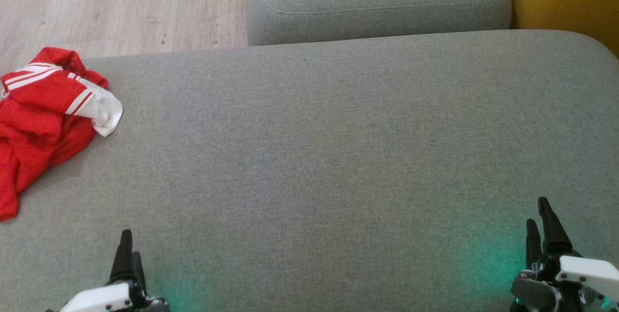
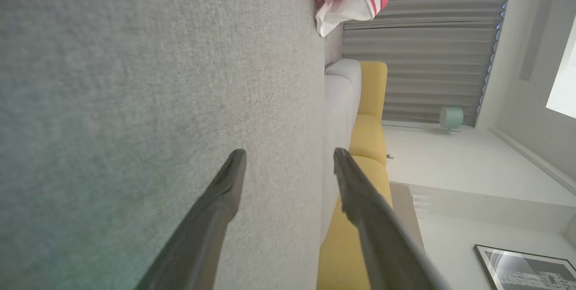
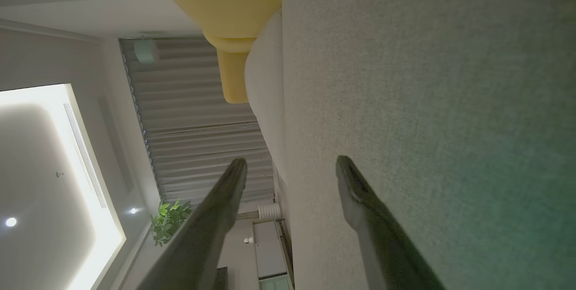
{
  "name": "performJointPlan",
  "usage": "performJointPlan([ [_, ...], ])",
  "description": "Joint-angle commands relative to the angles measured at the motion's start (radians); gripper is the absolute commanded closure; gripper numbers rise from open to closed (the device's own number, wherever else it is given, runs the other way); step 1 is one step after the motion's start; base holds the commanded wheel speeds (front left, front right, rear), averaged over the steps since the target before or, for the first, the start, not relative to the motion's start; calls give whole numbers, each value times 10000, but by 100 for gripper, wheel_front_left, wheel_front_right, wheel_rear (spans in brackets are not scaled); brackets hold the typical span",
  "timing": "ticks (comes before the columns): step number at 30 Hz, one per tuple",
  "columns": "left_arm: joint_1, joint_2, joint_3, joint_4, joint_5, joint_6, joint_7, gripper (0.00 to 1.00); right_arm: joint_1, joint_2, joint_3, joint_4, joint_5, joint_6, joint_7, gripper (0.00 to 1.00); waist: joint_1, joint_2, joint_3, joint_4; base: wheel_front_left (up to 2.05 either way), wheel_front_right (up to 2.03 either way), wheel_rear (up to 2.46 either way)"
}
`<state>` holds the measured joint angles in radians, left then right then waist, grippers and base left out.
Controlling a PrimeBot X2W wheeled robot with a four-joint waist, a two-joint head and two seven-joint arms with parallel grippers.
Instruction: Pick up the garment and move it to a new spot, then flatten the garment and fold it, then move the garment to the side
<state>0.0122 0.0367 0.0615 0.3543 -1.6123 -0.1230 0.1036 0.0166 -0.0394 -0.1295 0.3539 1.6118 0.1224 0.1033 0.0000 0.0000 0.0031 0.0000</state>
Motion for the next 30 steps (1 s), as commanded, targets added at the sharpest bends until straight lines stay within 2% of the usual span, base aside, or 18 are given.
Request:
performJointPlan([
  [1,-417,57,-87,-398,65,2,-101,0,-405,-30,79,-406,-54,5,-123,0,0,0,0,3,0,0,0],
  [14,-337,65,-275,-935,782,71,-457,0,-357,-38,43,-797,-936,13,-476,0,0,0,7,22,0,0,0],
  [24,-325,71,-538,-1578,2098,329,-754,0,-286,-45,182,-1279,-2300,20,-771,0,0,0,19,60,0,0,0],
  [30,-299,75,-808,-1805,3125,481,-932,0,-232,-49,481,-1562,-3560,24,-948,0,0,0,31,88,0,0,0],
])
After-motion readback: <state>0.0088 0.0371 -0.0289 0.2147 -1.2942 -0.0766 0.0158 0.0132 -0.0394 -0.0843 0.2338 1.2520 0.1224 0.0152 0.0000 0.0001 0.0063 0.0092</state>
